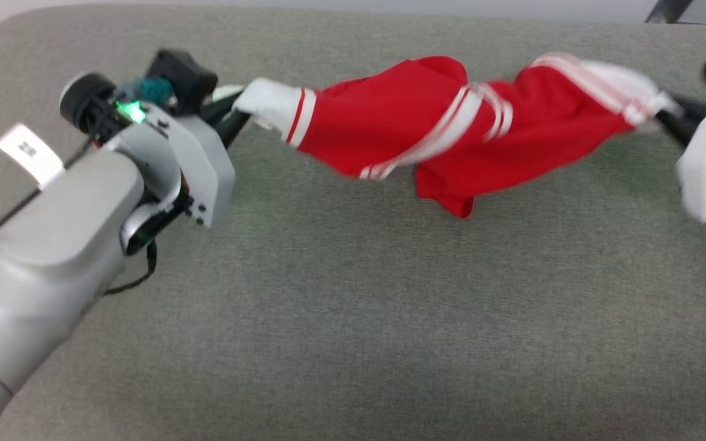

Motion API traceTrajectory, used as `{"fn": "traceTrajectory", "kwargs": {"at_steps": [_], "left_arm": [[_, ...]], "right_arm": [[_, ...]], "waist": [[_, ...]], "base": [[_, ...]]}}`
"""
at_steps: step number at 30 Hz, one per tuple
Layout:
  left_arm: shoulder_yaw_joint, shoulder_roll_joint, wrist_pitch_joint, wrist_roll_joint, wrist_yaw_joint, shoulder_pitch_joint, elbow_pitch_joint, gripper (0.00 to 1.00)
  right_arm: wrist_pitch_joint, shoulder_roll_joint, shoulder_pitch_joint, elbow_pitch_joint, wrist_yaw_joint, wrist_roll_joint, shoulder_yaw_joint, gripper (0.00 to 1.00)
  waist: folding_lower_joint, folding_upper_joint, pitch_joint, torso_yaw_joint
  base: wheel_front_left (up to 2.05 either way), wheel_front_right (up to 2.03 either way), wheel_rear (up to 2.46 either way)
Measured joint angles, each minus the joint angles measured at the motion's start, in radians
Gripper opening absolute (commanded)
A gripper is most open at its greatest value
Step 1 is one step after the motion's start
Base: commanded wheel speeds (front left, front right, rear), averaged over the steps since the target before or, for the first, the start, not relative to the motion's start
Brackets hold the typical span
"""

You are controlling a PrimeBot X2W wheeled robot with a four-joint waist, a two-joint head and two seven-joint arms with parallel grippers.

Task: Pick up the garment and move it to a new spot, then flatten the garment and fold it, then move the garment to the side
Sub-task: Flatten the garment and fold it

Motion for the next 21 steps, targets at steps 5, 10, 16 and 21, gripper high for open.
{"fn": "traceTrajectory", "kwargs": {"at_steps": [5,10,16,21], "left_arm": [[0.07,-0.036,0.004,-0.085,0.005,-0.033,0.058,0.0],[0.184,-0.12,0.046,-0.23,0.008,-0.127,0.19,0.0],[0.247,-0.184,0.081,-0.271,0.007,-0.325,0.35,0.0],[0.304,-0.201,-0.01,-0.28,0.008,-0.47,0.462,0.0]], "right_arm": [[0.016,0.007,-0.025,0.008,0.0,0.034,-0.147,0.0],[0.033,0.132,-0.116,0.155,0.0,0.065,-0.294,0.0],[0.034,0.262,-0.308,0.3,0.0,-0.002,-0.36,0.0],[-0.047,0.326,-0.434,0.376,0.0,-0.068,-0.388,0.0]], "waist": [[0.0,0.0,0.012,-0.025],[0.0,0.0,0.047,-0.043],[0.0,0.0,0.101,-0.063],[0.0,0.0,0.129,-0.089]], "base": [[0.0,0.0,0.0],[0.0,0.0,0.0],[0.0,0.0,0.0],[0.0,0.0,0.0]]}}
